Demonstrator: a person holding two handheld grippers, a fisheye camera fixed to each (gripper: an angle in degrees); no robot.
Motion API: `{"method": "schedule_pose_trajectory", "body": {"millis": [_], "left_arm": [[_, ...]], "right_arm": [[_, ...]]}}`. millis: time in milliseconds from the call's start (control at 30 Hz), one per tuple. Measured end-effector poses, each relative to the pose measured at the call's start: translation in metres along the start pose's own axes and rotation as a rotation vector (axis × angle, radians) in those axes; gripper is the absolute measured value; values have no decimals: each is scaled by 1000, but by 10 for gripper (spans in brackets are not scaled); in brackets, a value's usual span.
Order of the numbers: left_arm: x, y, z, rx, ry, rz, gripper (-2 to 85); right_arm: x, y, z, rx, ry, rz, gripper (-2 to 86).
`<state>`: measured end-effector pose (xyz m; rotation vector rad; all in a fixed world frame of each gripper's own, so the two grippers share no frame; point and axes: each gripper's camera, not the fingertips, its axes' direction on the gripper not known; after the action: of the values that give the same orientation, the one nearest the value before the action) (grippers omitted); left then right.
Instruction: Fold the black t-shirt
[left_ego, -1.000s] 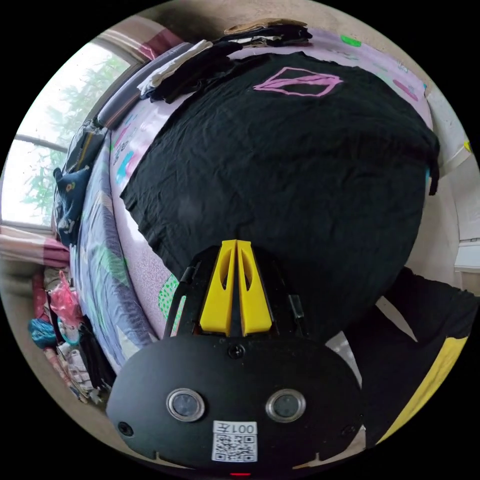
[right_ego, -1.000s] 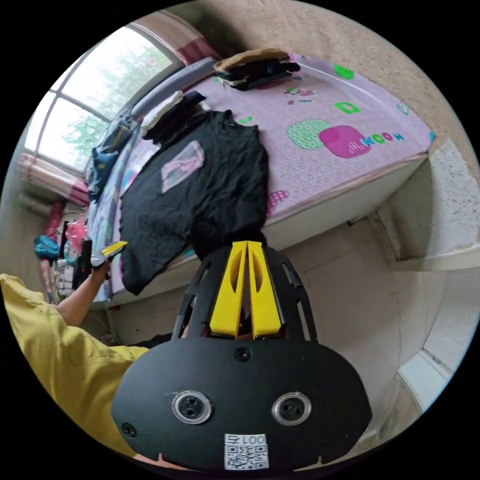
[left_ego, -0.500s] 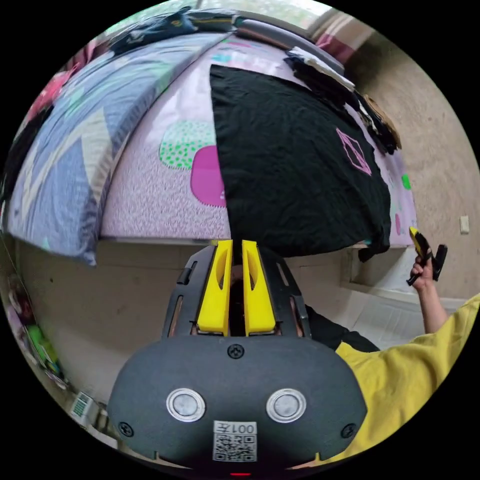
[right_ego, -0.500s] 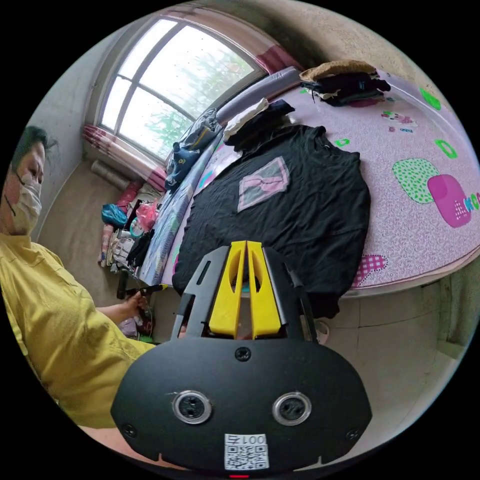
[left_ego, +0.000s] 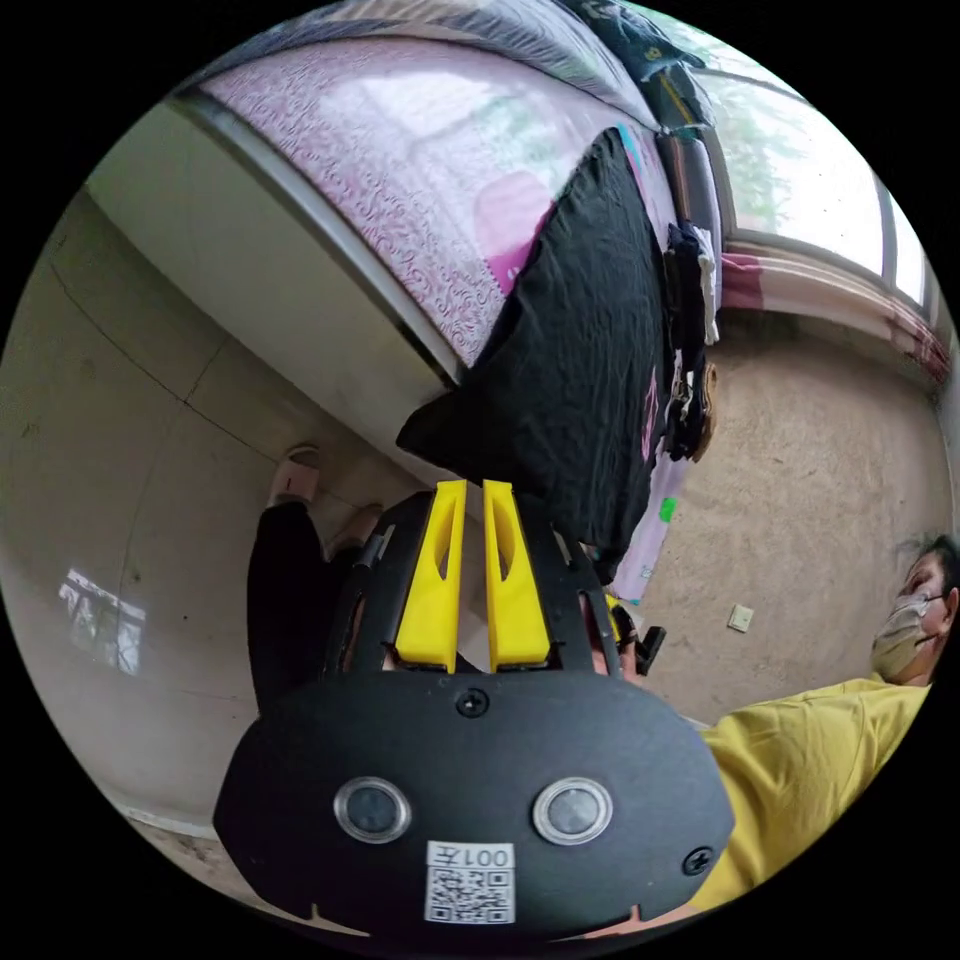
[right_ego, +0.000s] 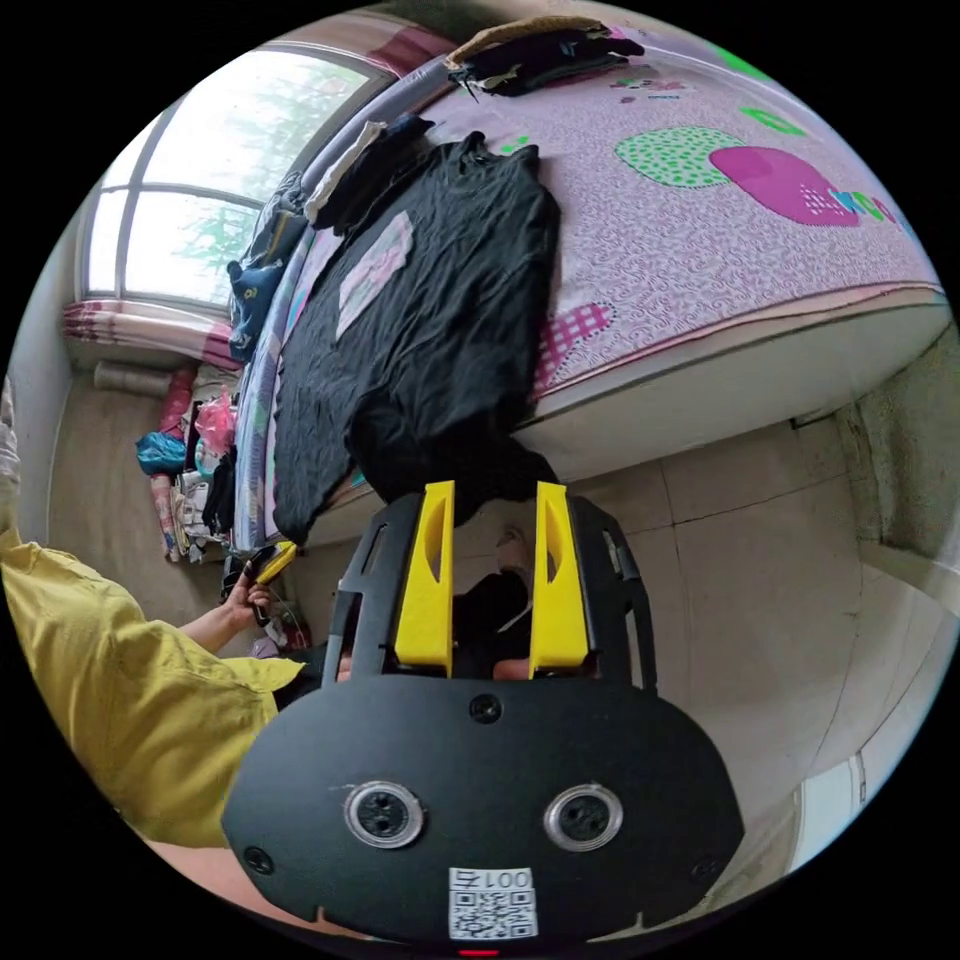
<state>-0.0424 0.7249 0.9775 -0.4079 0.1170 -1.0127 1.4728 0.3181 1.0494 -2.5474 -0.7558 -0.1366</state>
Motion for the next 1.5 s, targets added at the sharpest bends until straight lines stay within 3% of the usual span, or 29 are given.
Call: {"method": "schedule_pose_trajectory", "body": {"millis": [200,367,667,1067,1367,1500], "left_arm": [[-15,-21,19,-41,-17,0,-3],[-23,-37,33,-65,-25,20,-1],[-53,-44,42,6,-17,-40,2],[-102,-36,63,104,50,-110,4],[-140,-37,81,211,152,-144,17],[-161,-40,93,260,283,-143,21]], "right_arm": [[26,-17,8,-39,3,-52,125],[15,-37,29,-184,-12,-225,126],[22,-50,22,-133,-119,-224,29],[19,-74,-45,-182,-172,-265,10],[-2,-84,-47,-237,-155,-289,9],[-5,-86,-48,-242,-153,-266,8]]}}
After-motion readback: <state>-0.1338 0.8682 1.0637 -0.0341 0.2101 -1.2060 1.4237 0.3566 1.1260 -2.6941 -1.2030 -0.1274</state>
